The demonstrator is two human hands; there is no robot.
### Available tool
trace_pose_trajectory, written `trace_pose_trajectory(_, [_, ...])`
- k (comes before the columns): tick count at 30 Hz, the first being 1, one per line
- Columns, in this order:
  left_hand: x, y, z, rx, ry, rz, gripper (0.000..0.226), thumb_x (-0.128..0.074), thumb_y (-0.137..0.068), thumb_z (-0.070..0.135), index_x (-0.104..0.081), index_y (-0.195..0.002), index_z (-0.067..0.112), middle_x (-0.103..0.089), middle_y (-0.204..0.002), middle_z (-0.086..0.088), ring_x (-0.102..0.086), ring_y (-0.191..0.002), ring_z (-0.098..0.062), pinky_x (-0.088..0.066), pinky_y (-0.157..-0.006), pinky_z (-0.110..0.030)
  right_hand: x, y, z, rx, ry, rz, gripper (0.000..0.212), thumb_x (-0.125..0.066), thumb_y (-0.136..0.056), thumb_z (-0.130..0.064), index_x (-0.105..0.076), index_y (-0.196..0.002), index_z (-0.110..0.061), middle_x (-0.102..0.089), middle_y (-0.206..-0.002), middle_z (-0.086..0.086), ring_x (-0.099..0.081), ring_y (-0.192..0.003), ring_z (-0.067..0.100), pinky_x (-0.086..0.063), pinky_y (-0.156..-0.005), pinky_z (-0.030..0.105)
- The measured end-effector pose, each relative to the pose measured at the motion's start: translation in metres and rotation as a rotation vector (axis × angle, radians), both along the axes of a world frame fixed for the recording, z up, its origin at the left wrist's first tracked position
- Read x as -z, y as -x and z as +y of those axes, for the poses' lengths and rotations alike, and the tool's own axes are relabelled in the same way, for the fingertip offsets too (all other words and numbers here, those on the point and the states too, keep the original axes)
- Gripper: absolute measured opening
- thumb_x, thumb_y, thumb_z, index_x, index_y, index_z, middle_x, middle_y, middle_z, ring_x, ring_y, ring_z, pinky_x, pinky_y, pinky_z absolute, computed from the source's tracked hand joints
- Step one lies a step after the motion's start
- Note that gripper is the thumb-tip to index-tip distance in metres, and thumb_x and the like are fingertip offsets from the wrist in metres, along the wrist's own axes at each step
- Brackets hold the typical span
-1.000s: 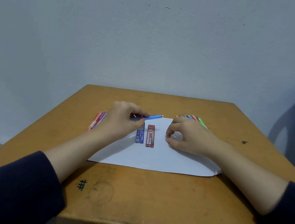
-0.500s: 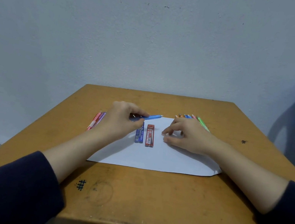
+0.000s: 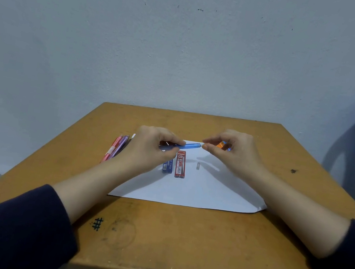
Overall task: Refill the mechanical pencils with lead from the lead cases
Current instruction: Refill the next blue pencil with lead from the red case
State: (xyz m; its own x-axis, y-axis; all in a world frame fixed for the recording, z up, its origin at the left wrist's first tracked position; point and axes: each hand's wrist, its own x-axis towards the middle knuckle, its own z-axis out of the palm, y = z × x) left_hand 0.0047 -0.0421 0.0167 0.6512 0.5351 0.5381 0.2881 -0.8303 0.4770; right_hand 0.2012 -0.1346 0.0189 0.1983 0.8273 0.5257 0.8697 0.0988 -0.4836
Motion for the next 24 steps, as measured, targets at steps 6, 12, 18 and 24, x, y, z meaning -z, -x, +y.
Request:
trace_pose_trajectory(6, [0.000,-0.001,-0.002,0.018,-0.017,-0.024,0.023,-0.068,-0.083,0.000,-0.074,-0.103,0.009,-0.072,-0.101,-0.003,-0.059,-0.083,-0.003,-0.045,-0.069,-0.003,0.000,0.000,0.001,0.008,0.008,-0.001,0.008,-0.070,-0.084,-0.024,-0.074,-0.090,-0.020,-0.059,-0.080,-0.011,-0.051,-0.071,0.003,-0.040,-0.063,0.019])
trace_pose_trajectory(12, [0.001,-0.003,-0.001,0.023,-0.026,-0.023,0.023,-0.068,-0.082,-0.001,-0.074,-0.103,0.007,-0.072,-0.102,-0.004,-0.060,-0.085,-0.004,-0.044,-0.069,-0.002,0.000,-0.001,0.003,0.017,0.014,-0.046,0.008,-0.067,-0.086,-0.022,-0.073,-0.089,-0.017,-0.064,-0.087,-0.004,-0.053,-0.078,0.009,-0.046,-0.071,0.026])
trace_pose_trajectory(18, [0.003,-0.002,0.003,0.006,-0.004,-0.002,0.024,-0.065,-0.085,0.000,-0.073,-0.106,0.008,-0.069,-0.101,0.003,-0.058,-0.086,-0.003,-0.043,-0.068,-0.001,-0.001,-0.003,0.002,0.049,-0.008,-0.077,0.006,-0.066,-0.087,-0.015,-0.071,-0.088,-0.012,-0.059,-0.083,-0.005,-0.046,-0.068,-0.002,-0.033,-0.062,0.006])
trace_pose_trajectory(24, [0.007,-0.001,0.019,-0.036,0.006,-0.064,0.025,-0.067,-0.082,-0.003,-0.074,-0.102,0.008,-0.074,-0.097,-0.005,-0.060,-0.076,0.001,-0.048,-0.069,-0.008,0.001,-0.018,0.006,0.106,0.028,0.016,0.006,-0.067,-0.086,-0.013,-0.073,-0.086,-0.012,-0.067,-0.090,0.002,-0.054,-0.079,0.009,-0.037,-0.068,0.008])
